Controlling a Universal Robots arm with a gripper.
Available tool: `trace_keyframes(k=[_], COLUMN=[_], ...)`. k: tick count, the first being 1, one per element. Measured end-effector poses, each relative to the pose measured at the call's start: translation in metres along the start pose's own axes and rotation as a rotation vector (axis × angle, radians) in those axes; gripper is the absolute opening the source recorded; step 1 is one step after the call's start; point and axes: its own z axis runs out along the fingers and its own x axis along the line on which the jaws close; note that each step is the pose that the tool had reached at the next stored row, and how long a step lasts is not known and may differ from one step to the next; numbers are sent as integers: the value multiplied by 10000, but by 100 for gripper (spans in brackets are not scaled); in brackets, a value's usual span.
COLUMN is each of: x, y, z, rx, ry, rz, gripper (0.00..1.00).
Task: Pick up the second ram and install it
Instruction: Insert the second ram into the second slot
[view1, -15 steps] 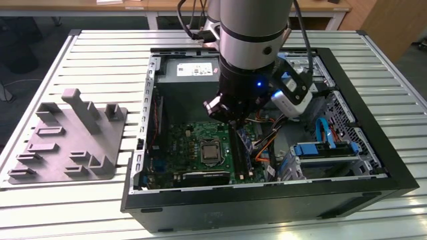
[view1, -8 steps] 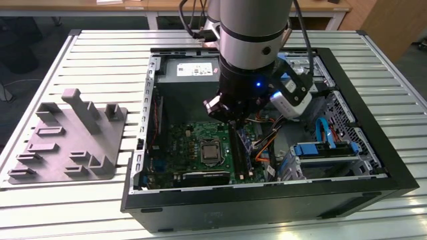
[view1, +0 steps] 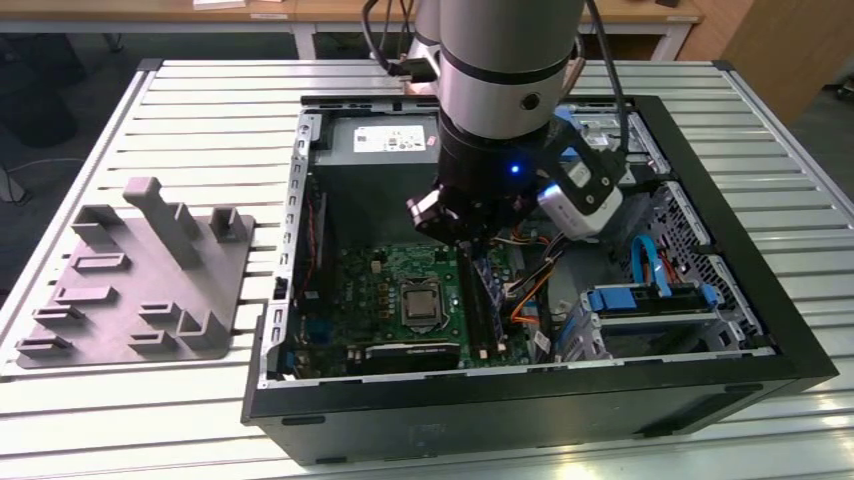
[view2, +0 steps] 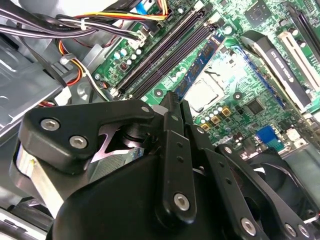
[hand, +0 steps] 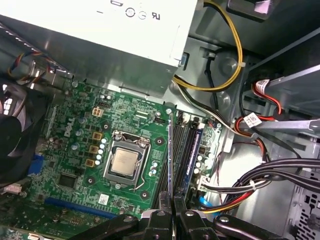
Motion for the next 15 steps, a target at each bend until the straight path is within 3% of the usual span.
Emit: trace_keyframes(k=[15], x=[0], y=[0], z=[0], rx=[45], ry=[-26], rz=[658], gripper=[14])
